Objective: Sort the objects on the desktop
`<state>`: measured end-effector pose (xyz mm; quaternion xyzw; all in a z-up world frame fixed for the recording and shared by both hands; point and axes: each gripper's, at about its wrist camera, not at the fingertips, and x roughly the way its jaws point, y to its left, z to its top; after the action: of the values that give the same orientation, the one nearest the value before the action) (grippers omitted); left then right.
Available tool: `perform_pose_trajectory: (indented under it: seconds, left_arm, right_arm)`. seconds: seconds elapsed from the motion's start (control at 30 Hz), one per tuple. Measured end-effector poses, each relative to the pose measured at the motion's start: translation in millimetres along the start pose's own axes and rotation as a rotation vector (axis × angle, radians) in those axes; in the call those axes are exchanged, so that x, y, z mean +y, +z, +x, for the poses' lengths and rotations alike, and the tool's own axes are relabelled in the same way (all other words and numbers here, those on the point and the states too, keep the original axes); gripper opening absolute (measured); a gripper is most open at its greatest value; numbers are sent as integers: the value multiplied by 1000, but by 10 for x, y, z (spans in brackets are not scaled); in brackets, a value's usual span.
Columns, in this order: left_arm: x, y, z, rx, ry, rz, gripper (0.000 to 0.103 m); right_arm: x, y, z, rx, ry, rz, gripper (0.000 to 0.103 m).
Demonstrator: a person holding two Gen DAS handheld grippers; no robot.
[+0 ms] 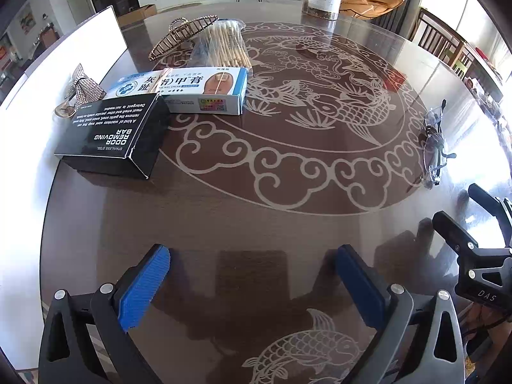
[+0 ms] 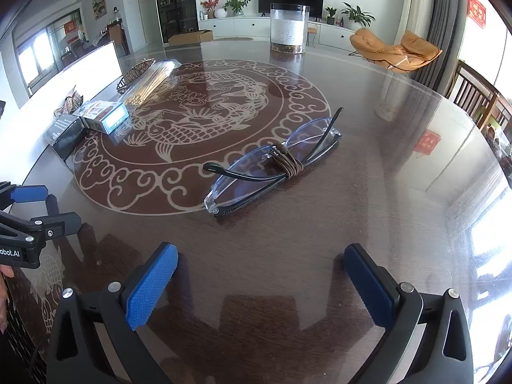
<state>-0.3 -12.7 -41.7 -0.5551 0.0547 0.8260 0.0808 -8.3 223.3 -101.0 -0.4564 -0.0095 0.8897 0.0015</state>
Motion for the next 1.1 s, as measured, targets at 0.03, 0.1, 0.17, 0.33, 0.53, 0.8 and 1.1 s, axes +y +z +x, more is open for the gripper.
perform_pose_trajectory:
  seconds: [0.03, 0.1, 0.17, 0.33, 0.53, 0.8, 1.1]
  left_arm:
    - [-8, -2, -2, 2, 4, -6, 103]
    - [-9, 2, -1, -2, 5, -3, 103]
    - [1, -21, -17, -6, -2, 9, 103]
    - [9, -43, -31, -1, 4, 0, 103]
    - [26, -44, -39, 3, 4, -1, 103]
    - [43, -56, -52, 0, 6, -8, 103]
    - [45, -79, -68, -2, 15, -25, 103]
  right_arm:
    - [1, 7, 3, 0, 0, 0, 103]
    - [2, -1, -2, 0, 0, 0, 103]
    - [0, 1, -1, 0, 0, 0, 103]
    - [-2, 4, -3, 0, 0, 0, 103]
    - [-2, 6, -4, 0, 0, 0, 103]
    - [-3, 10, -5, 1, 0, 1, 103]
    - [-3, 10, -6, 1, 0, 1, 103]
